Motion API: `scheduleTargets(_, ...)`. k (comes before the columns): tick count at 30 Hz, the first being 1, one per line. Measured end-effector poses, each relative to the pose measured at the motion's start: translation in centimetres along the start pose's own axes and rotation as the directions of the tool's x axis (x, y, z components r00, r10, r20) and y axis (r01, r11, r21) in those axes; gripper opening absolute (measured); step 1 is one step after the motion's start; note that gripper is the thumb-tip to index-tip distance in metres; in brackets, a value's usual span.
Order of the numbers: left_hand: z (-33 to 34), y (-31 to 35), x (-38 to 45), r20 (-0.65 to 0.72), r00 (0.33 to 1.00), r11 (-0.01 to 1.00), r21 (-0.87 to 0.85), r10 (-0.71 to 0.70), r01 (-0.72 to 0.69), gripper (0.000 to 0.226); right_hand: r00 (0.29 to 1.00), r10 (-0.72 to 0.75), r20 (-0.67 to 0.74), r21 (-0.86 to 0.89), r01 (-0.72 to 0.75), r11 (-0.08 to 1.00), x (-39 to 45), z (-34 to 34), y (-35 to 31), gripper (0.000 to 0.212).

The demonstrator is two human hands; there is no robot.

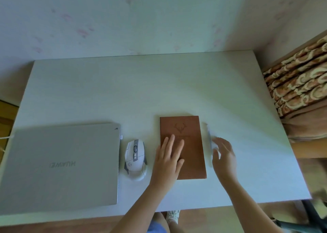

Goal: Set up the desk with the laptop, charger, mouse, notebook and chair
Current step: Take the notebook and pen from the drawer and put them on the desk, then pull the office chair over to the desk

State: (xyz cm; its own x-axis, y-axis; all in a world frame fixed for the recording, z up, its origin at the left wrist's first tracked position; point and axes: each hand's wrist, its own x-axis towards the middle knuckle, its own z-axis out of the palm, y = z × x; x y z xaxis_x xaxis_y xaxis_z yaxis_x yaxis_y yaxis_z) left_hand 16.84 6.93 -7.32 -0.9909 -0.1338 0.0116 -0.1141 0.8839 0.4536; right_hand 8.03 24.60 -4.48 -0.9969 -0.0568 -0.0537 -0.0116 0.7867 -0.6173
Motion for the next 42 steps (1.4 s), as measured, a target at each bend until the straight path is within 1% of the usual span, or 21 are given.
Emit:
scheduleTargets(2, 0.6, -0.7, 0.0, 0.058, 0.995, 0.991, 0.109, 0.075, -0.081, 0.054, 0.994, -0.076, 0.079, -0.133, 0.086, 0.987, -0.6, 0.4, 0.3, 0.043)
scheduleTargets(4, 0.8, -0.8, 0.0, 0.063, 0.995, 0.984, 0.157, 0.078, -0.087, 0.054, 0.983, -0.09, 0.163, -0.218, 0.125, 0.968, -1.1, 0.6, 0.6, 0.046)
scheduleTargets(7, 0.8, -0.4, 0.1, 0.053, 0.997, 0.984, 0.168, 0.048, -0.057, 0.053, 0.971, -0.081, 0.225, -0.256, 0.139, 0.957, -1.4, 0.4, 0.9, 0.05)
scheduleTargets(11, 0.4, 0.0, 0.3, 0.06, 0.998, 0.982, 0.188, 0.021, -0.032, 0.053, 0.966, -0.06, 0.25, -0.279, 0.132, 0.951, -1.4, -0.4, 0.2, 0.052)
scheduleTargets(13, -0.2, 0.3, 0.6, 0.067, 0.998, 0.978, 0.209, 0.011, -0.025, 0.051, 0.967, -0.125, 0.222, -0.3, 0.189, 0.935, -1.8, -1.1, -0.5, 0.048)
scheduleTargets(15, -1.2, 1.0, 0.9, 0.045, 0.999, 0.975, 0.22, 0.032, -0.041, 0.044, 0.966, -0.202, 0.164, -0.299, 0.244, 0.922, -2.3, -2.0, -0.9, 0.044)
scheduleTargets(17, -2.7, 2.1, 0.8, -0.032, 0.996, 0.979, 0.192, 0.077, -0.07, 0.031, 0.965, -0.237, 0.111, -0.276, 0.26, 0.925, -3.1, -3.1, -1.4, 0.041)
scheduleTargets(19, -4.4, 3.5, 0.2, -0.113, 0.987, 0.983, 0.16, 0.11, -0.092, 0.023, 0.965, -0.256, 0.063, -0.232, 0.264, 0.936, -4.2, -4.4, -2.1, 0.04)
scheduleTargets(22, -7.0, 5.6, -1.3, -0.202, 0.974, 0.992, 0.094, 0.1, -0.082, 0.02, 0.959, -0.284, -0.01, -0.16, 0.279, 0.947, -6.1, -6.6, -3.3, 0.039)
scheduleTargets(26, -10.1, 8.1, -4.1, -0.272, 0.96, 0.997, -0.019, 0.065, -0.073, 0.021, 0.942, -0.32, -0.104, -0.118, 0.308, 0.944, -9.1, -10.1, -4.9, 0.036)
scheduleTargets(31, -13.9, 9.8, -7.6, -0.307, 0.951, 0.99, -0.119, 0.034, -0.074, 0.022, 0.942, -0.264, -0.207, -0.027, 0.264, 0.964, -13.6, -14.3, -7.0, 0.034)
scheduleTargets(36, -18.4, 10.1, -10.5, -0.301, 0.954, 0.974, -0.215, 0.0, -0.067, 0.017, 0.957, -0.164, -0.238, 0.074, 0.186, 0.98, -18.4, -17.1, -8.5, 0.032)
scheduleTargets(38, -20.1, 10.0, -11.7, -0.291, 0.957, 0.965, -0.246, 0.016, -0.091, 0.017, 0.959, -0.118, -0.258, 0.109, 0.15, 0.983, -20.3, -17.7, -9.2, 0.032)
scheduleTargets(42, -22.7, 9.7, -14.1, -0.259, 0.961, 0.953, -0.255, 0.094, -0.162, 0.021, 0.954, -0.045, -0.295, 0.158, 0.095, 0.983, -24.4, -18.1, -10.8, 0.033)
